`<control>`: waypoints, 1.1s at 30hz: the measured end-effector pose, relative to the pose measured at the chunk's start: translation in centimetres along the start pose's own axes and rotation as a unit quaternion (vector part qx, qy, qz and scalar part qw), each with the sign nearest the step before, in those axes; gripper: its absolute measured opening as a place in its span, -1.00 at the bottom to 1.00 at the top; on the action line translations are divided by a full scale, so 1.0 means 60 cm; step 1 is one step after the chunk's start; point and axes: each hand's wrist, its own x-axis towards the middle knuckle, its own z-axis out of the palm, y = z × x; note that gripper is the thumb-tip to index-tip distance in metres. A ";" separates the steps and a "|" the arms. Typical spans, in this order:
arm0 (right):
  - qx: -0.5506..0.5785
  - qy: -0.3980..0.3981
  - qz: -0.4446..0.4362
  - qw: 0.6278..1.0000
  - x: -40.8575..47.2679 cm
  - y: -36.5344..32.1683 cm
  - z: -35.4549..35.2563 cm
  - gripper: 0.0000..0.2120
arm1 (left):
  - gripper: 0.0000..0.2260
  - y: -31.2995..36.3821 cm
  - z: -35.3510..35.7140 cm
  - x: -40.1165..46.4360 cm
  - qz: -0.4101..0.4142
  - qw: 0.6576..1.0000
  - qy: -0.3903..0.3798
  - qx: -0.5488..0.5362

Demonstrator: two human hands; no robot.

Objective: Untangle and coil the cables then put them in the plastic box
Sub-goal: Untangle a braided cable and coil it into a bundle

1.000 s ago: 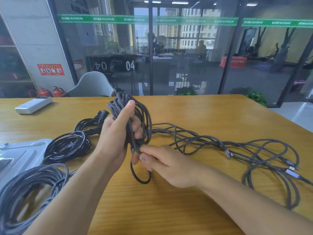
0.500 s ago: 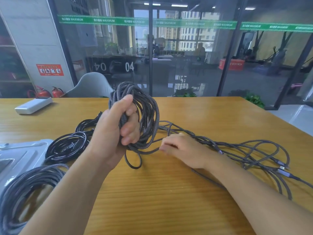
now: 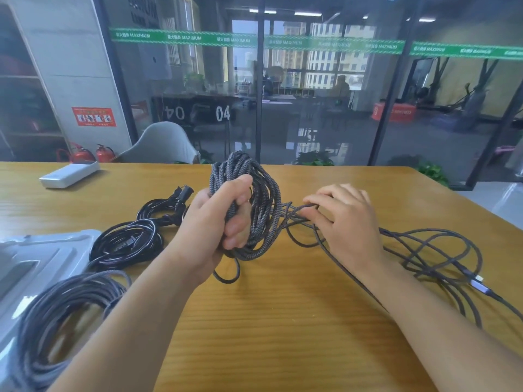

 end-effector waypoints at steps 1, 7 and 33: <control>0.003 -0.012 0.012 1.000 0.001 0.001 0.000 -0.69 | -0.70 0.000 0.001 0.000 -0.001 1.000 -0.004 0.004; 0.023 -0.116 0.011 0.993 0.003 0.030 0.004 -0.70 | -0.72 0.012 -0.005 -0.003 0.012 0.998 -0.019 -0.062; 0.459 -0.089 0.333 0.819 0.024 0.083 -0.073 -0.79 | -0.58 -0.058 0.017 0.014 0.020 0.989 0.090 0.117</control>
